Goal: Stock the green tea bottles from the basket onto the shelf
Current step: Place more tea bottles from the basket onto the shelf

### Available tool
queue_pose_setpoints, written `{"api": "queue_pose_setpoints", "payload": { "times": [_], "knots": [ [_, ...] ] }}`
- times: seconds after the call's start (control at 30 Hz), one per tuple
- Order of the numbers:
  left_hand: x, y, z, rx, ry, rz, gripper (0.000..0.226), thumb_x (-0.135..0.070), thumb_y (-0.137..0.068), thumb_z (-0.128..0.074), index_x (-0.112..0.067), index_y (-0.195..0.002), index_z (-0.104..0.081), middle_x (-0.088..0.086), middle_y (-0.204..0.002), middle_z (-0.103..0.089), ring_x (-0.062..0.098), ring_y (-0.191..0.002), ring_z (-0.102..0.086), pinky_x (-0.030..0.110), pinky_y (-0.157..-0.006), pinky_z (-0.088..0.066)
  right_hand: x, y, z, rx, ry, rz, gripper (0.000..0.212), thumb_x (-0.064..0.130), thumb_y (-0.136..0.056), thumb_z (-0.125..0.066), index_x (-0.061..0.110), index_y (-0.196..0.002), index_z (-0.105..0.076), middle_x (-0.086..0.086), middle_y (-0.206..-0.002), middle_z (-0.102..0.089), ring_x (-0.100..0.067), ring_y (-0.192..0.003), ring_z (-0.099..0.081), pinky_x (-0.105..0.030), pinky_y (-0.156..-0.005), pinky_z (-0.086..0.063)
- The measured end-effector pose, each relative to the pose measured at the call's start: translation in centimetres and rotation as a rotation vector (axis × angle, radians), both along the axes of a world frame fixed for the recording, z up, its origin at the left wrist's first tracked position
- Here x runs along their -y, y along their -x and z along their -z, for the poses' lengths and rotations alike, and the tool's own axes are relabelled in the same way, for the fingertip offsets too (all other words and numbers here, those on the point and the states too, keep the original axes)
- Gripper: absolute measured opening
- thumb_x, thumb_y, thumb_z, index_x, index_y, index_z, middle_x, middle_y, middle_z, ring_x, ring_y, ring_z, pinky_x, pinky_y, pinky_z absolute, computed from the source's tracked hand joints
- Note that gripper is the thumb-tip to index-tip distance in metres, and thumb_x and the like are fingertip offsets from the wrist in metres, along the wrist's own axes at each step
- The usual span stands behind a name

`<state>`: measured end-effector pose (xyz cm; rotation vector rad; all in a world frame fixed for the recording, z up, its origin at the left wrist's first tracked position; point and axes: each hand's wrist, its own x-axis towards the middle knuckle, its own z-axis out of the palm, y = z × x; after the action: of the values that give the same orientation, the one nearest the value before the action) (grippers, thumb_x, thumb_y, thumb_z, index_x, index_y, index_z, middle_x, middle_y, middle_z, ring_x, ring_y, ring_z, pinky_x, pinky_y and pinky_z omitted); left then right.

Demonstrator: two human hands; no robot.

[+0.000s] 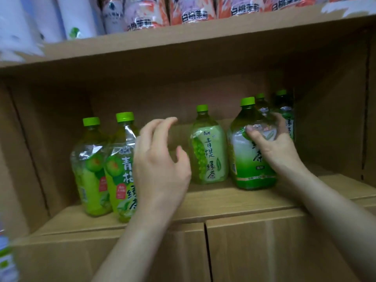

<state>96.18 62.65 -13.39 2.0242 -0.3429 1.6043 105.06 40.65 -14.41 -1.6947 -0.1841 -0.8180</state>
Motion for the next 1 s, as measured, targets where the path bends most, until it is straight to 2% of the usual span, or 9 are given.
{"api": "queue_pose_setpoints", "payload": {
  "times": [0.17, 0.3, 0.4, 0.5, 0.7, 0.77, 0.83, 0.93, 1.0],
  "knots": [
    [-5.1, 2.1, 1.1, -0.061, 0.287, -0.161, 0.066, -0.016, -0.074, -0.074, -0.014, -0.134, -0.046, 0.008, -0.13, -0.048, 0.025, -0.121, -0.042, 0.034, -0.103, -0.033, -4.1, 2.8, -0.2, 0.4, 0.397, 0.457, 0.073, 0.041, -0.081, -0.067, 0.019, -0.142, -0.034, -0.015, -0.143, -0.037, -0.03, -0.13, -0.039, -0.047, -0.107, -0.035],
    [-6.6, 2.8, 2.1, -0.36, 0.377, -0.105, 0.083, -0.029, -0.072, -0.077, -0.025, -0.142, -0.032, 0.004, -0.138, -0.048, 0.018, -0.114, -0.048, 0.035, -0.104, -0.034, -10.3, 5.5, 0.1, 0.367, 0.44, -0.029, 0.066, 0.042, -0.083, -0.065, 0.025, -0.141, -0.039, -0.001, -0.139, -0.044, -0.012, -0.126, -0.042, -0.036, -0.107, -0.036],
    [-6.9, 3.4, 2.4, -0.445, 0.352, -0.1, 0.087, -0.033, -0.072, -0.078, -0.03, -0.144, -0.028, 0.002, -0.132, -0.055, 0.012, -0.094, -0.049, 0.029, -0.091, -0.038, -14.3, 6.9, 1.3, 0.065, 0.44, -0.477, 0.087, 0.054, -0.077, -0.069, 0.037, -0.148, -0.021, 0.007, -0.15, -0.037, -0.002, -0.134, -0.033, -0.025, -0.108, -0.029],
    [-7.7, 3.0, 2.6, -0.481, 0.373, -0.04, 0.087, -0.026, -0.071, -0.08, -0.032, -0.143, -0.032, -0.001, -0.126, -0.059, 0.017, -0.104, -0.056, 0.025, -0.089, -0.038, -16.4, 6.5, 2.1, -0.027, 0.397, -0.612, 0.107, 0.058, -0.069, -0.074, 0.042, -0.149, -0.005, 0.007, -0.152, -0.037, -0.004, -0.138, -0.032, -0.027, -0.113, -0.027],
    [-8.3, 1.5, 2.8, -0.531, 0.326, 0.328, 0.06, 0.014, -0.081, -0.058, -0.028, -0.125, -0.053, 0.0, -0.123, -0.061, 0.003, -0.098, -0.062, 0.026, -0.08, -0.057, -16.7, 5.5, 1.9, -0.021, 0.31, -0.242, 0.127, 0.058, -0.057, -0.082, 0.041, -0.149, 0.004, -0.007, -0.15, -0.036, -0.023, -0.133, -0.042, -0.037, -0.105, -0.037],
    [-9.2, 1.9, 2.1, -0.319, 0.373, 0.143, 0.055, 0.011, -0.078, -0.061, -0.029, -0.116, -0.058, 0.001, -0.12, -0.063, 0.009, -0.097, -0.062, 0.031, -0.081, -0.056, -16.4, 5.4, 1.9, -0.056, 0.338, -0.111, 0.125, 0.059, -0.061, -0.08, 0.04, -0.148, 0.007, -0.009, -0.148, -0.035, -0.028, -0.13, -0.044, -0.04, -0.099, -0.04],
    [-11.9, 1.9, 1.2, -0.125, 0.401, -0.145, 0.068, -0.001, -0.071, -0.074, -0.027, -0.129, -0.049, 0.004, -0.126, -0.054, 0.022, -0.112, -0.054, 0.04, -0.096, -0.046, -16.1, 5.1, 1.9, -0.08, 0.378, -0.041, 0.123, 0.061, -0.063, -0.078, 0.037, -0.149, 0.007, -0.011, -0.145, -0.037, -0.03, -0.125, -0.047, -0.041, -0.095, -0.043],
    [-15.6, 0.9, 0.2, -0.486, 0.62, -0.007, 0.111, -0.017, -0.06, -0.088, -0.029, -0.145, -0.018, 0.006, -0.143, -0.041, 0.029, -0.13, -0.04, 0.049, -0.107, -0.035, -16.4, 4.6, 1.9, -0.067, 0.456, 0.06, 0.122, 0.069, -0.063, -0.072, 0.034, -0.148, 0.008, -0.014, -0.14, -0.04, -0.033, -0.12, -0.05, -0.041, -0.09, -0.045],
    [-15.7, 0.2, 1.0, -0.727, 0.686, 0.188, 0.105, -0.013, -0.058, -0.089, -0.024, -0.139, -0.024, -0.001, -0.126, -0.054, 0.027, -0.118, -0.053, 0.043, -0.096, -0.045, -16.7, 4.3, 2.0, -0.059, 0.512, 0.114, 0.122, 0.072, -0.063, -0.068, 0.03, -0.149, 0.008, -0.016, -0.14, -0.038, -0.034, -0.125, -0.044, -0.043, -0.095, -0.043]
  ]
}}
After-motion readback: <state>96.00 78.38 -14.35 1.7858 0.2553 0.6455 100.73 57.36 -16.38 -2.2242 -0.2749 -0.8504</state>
